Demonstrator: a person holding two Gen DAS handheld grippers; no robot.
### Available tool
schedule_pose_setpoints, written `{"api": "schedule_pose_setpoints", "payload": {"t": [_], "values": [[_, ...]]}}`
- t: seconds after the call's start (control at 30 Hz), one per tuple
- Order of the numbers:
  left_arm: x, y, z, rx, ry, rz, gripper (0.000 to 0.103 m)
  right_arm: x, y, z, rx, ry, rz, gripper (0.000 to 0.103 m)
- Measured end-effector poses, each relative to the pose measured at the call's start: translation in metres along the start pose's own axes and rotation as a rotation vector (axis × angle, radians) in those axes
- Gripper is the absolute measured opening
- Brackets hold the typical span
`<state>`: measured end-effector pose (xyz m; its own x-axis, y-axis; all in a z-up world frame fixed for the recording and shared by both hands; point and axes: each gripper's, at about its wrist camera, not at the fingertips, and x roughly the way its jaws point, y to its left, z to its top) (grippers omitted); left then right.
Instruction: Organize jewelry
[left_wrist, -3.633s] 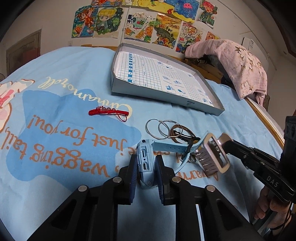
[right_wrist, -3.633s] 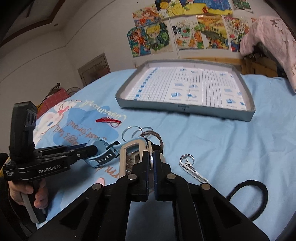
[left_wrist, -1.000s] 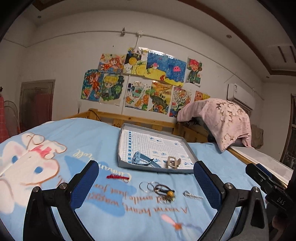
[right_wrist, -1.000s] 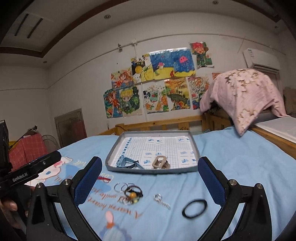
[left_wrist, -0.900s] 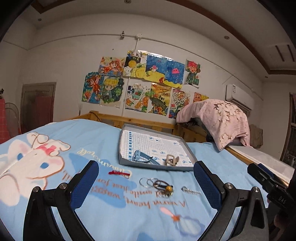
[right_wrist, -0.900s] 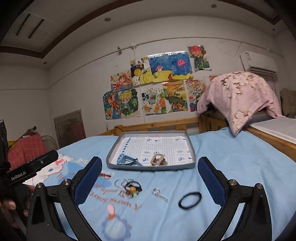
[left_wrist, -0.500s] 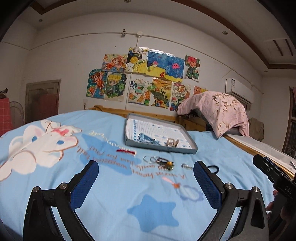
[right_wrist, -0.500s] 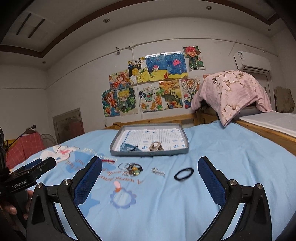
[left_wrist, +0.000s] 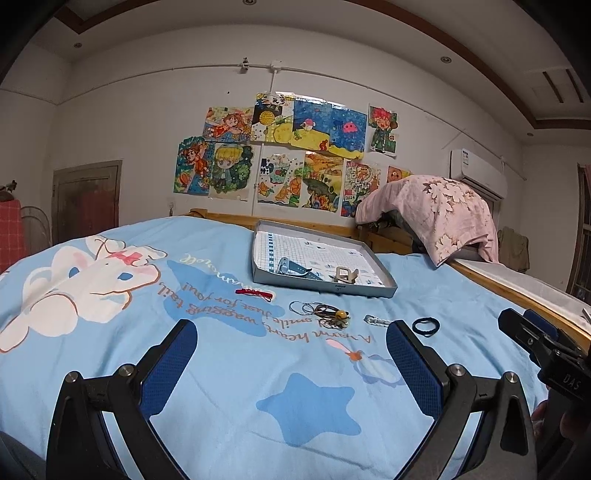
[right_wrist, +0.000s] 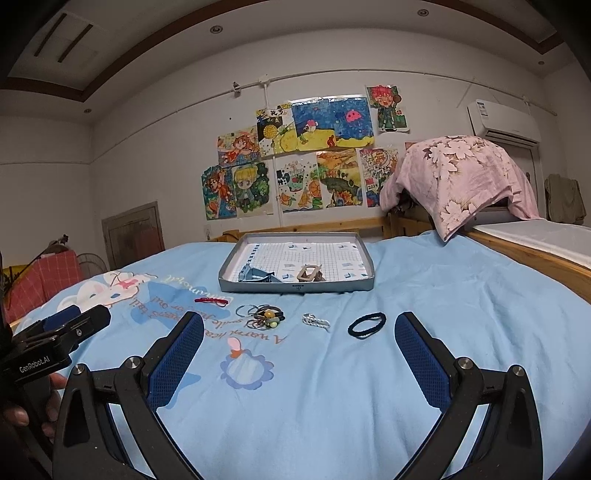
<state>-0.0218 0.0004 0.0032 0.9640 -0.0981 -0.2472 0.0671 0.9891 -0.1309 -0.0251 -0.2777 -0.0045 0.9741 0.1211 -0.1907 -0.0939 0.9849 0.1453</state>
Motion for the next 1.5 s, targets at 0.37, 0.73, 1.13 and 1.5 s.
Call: {"api": "schedule_pose_setpoints", "payload": {"t": [0.37, 0.73, 1.13, 1.5], "values": [[0.022, -0.001, 0.018, 0.017, 0.024, 0.028, 0.103, 0.008, -0.009, 0.007, 0.031, -0.010, 0.004, 0.102], [0.083, -0.009, 0.039, 0.021, 0.060, 0.031, 0.103, 0.051, -0.038, 0.035, 0.060, -0.002, -0.037, 0.102], [0.171, -0.032, 0.038, 0.023, 0.131, 0.011, 0.103, 0.123, -0.078, 0.050, 0.062, 0.047, -0.095, 0.102], [0.207, -0.026, 0.016, -0.004, 0.262, -0.075, 0.103, 0.163, -0.082, 0.023, 0.055, 0.206, -0.096, 0.094]]}}
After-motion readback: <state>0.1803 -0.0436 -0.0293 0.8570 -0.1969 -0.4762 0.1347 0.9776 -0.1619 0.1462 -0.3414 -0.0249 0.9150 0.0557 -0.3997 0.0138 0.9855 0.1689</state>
